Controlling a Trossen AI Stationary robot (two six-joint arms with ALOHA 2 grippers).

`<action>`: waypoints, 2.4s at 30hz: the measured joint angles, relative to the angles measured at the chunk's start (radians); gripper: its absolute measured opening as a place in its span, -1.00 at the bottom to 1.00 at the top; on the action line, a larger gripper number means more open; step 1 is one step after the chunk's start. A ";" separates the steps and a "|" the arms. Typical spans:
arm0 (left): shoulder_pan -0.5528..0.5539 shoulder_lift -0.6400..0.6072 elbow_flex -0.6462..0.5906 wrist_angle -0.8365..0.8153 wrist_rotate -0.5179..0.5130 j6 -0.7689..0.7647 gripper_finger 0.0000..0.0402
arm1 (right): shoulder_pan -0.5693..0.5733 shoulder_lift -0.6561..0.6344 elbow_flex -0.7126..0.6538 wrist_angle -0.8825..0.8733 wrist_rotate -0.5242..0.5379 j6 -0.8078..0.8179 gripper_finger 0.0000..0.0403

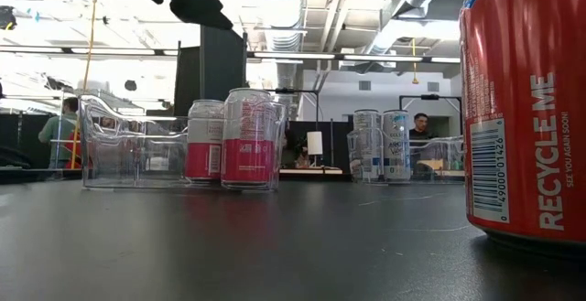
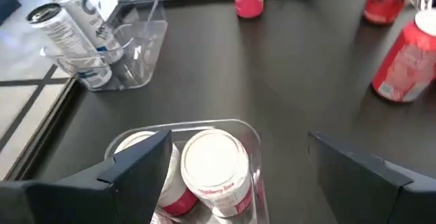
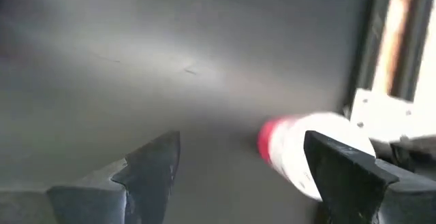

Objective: Sort soda cans
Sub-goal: Put the pink-white soda can into the bottom transparent bin

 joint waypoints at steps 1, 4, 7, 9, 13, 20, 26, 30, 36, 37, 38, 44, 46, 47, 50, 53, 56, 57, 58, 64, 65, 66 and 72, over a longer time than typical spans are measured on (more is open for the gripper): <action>0.000 0.004 0.000 0.001 0.000 0.005 0.65 | 0.004 0.005 -0.008 -0.006 -0.024 0.035 0.63; 0.000 0.006 0.000 -0.006 0.000 0.000 0.65 | 0.023 0.015 -0.040 -0.002 -0.084 0.143 0.63; 0.000 0.006 0.000 -0.013 0.000 -0.008 0.65 | 0.051 0.019 -0.068 -0.009 -0.117 0.254 0.63; 0.000 0.006 0.000 -0.019 0.000 -0.009 0.65 | 0.067 0.022 -0.096 -0.004 -0.145 0.320 0.63; -0.002 0.006 0.000 -0.021 0.000 -0.004 0.65 | 0.094 0.026 -0.142 -0.008 -0.172 0.438 0.63; -0.018 0.006 0.000 -0.021 0.000 0.014 0.65 | 0.086 0.062 -0.163 -0.007 -0.176 0.466 0.63; -0.023 0.006 -0.001 -0.021 0.005 0.029 0.65 | 0.054 0.083 -0.163 -0.004 -0.166 0.458 0.63; -0.023 0.006 -0.001 -0.021 0.022 0.030 0.65 | 0.045 0.096 -0.163 -0.005 -0.166 0.451 0.63; -0.023 0.006 -0.001 -0.021 0.023 0.033 0.65 | 0.045 0.129 -0.169 0.002 -0.166 0.450 0.63; -0.023 0.006 -0.001 -0.020 0.023 0.033 0.65 | 0.045 0.136 -0.169 0.007 -0.164 0.448 0.63; -0.023 0.006 -0.002 -0.020 0.023 0.033 0.65 | 0.047 0.144 -0.169 0.012 -0.160 0.446 0.63; -0.023 0.006 -0.002 -0.020 0.023 0.032 0.65 | 0.073 0.178 -0.126 0.011 -0.148 0.413 0.63; -0.023 0.006 -0.002 -0.020 0.023 0.032 0.65 | 0.084 0.185 -0.098 -0.008 -0.142 0.419 0.63; -0.023 0.006 -0.002 -0.019 0.023 0.032 0.65 | 0.089 0.186 -0.088 -0.004 -0.141 0.417 0.63; -0.023 0.006 -0.002 -0.019 0.023 0.032 0.65 | 0.089 0.180 -0.085 -0.006 -0.141 0.399 0.63; -0.023 0.006 -0.002 -0.019 0.023 0.030 0.65 | 0.080 0.180 -0.086 -0.005 -0.135 0.398 0.63; -0.023 0.006 -0.002 -0.019 0.023 0.030 0.65 | 0.072 0.184 -0.086 -0.006 -0.085 0.377 0.63; -0.023 0.006 -0.002 -0.019 0.023 0.029 0.65 | 0.071 0.184 -0.086 -0.006 -0.078 0.360 0.63; -0.023 0.006 -0.002 -0.020 0.023 0.028 0.65 | 0.066 0.185 -0.086 -0.006 -0.074 0.342 0.63; -0.023 0.006 -0.002 -0.020 0.023 0.026 0.65 | 0.043 0.185 -0.086 -0.006 -0.044 0.234 0.63; -0.023 0.006 -0.002 -0.020 0.023 0.026 0.65 | 0.038 0.185 -0.086 -0.006 -0.032 0.218 0.63; -0.023 0.006 -0.002 -0.020 0.023 0.026 0.65 | 0.035 0.185 -0.086 -0.006 -0.022 0.201 0.63; -0.023 0.006 -0.002 -0.020 0.023 0.026 0.65 | -0.006 0.185 -0.086 -0.006 -0.011 0.087 0.63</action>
